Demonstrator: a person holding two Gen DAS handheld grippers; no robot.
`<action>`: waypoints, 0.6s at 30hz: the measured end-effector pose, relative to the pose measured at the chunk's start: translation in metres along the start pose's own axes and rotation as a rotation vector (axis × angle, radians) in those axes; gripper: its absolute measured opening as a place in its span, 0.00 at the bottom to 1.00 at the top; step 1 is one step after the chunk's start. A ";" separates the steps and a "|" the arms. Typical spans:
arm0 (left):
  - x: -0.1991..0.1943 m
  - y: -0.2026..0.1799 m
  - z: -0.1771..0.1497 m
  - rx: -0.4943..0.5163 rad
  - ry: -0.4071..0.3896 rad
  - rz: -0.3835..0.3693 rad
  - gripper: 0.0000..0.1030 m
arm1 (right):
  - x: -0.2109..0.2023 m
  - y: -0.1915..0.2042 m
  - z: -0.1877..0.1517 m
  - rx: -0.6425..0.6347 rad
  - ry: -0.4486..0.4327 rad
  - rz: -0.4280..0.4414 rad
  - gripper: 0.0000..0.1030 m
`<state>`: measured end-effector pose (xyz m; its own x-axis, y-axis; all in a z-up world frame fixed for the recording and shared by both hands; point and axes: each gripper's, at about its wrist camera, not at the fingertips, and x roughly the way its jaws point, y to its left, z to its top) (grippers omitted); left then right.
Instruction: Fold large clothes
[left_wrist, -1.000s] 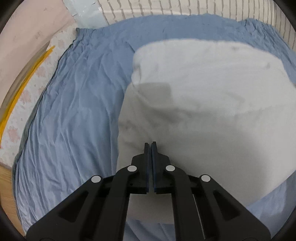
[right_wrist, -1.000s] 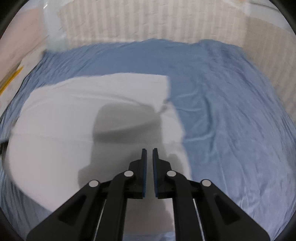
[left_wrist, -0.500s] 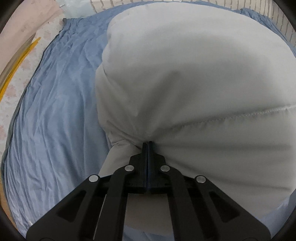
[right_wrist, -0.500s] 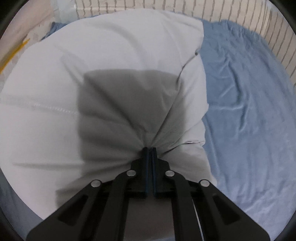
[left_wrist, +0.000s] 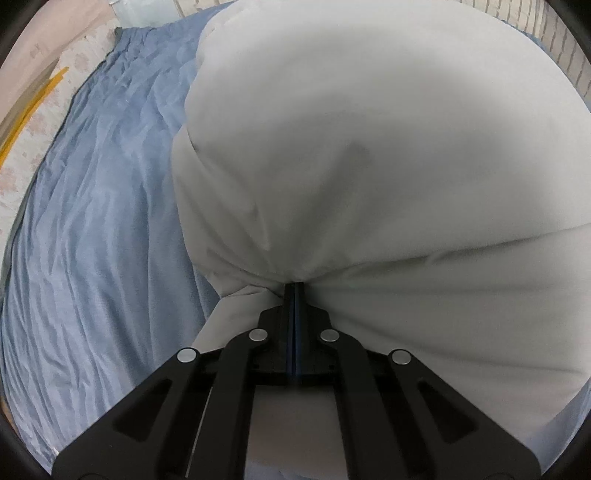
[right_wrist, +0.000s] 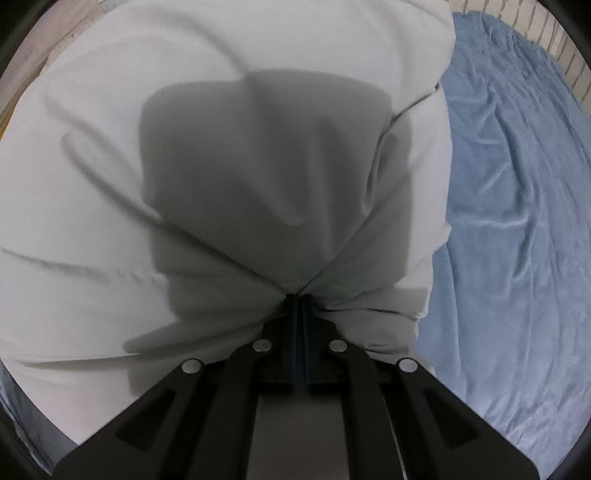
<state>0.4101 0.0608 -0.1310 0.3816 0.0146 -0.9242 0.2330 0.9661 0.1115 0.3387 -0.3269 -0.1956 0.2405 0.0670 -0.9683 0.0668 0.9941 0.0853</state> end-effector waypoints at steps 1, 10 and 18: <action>0.001 0.002 0.001 -0.001 0.002 -0.004 0.00 | 0.001 -0.003 0.001 0.011 0.004 0.016 0.03; 0.001 0.000 0.000 -0.001 0.011 0.001 0.00 | 0.001 -0.005 0.001 0.008 -0.016 -0.002 0.02; 0.003 -0.013 0.015 -0.007 0.020 0.021 0.00 | -0.004 0.007 -0.005 -0.006 -0.027 -0.059 0.02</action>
<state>0.4213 0.0442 -0.1301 0.3679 0.0397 -0.9290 0.2189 0.9673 0.1281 0.3335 -0.3200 -0.1923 0.2625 0.0059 -0.9649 0.0758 0.9968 0.0267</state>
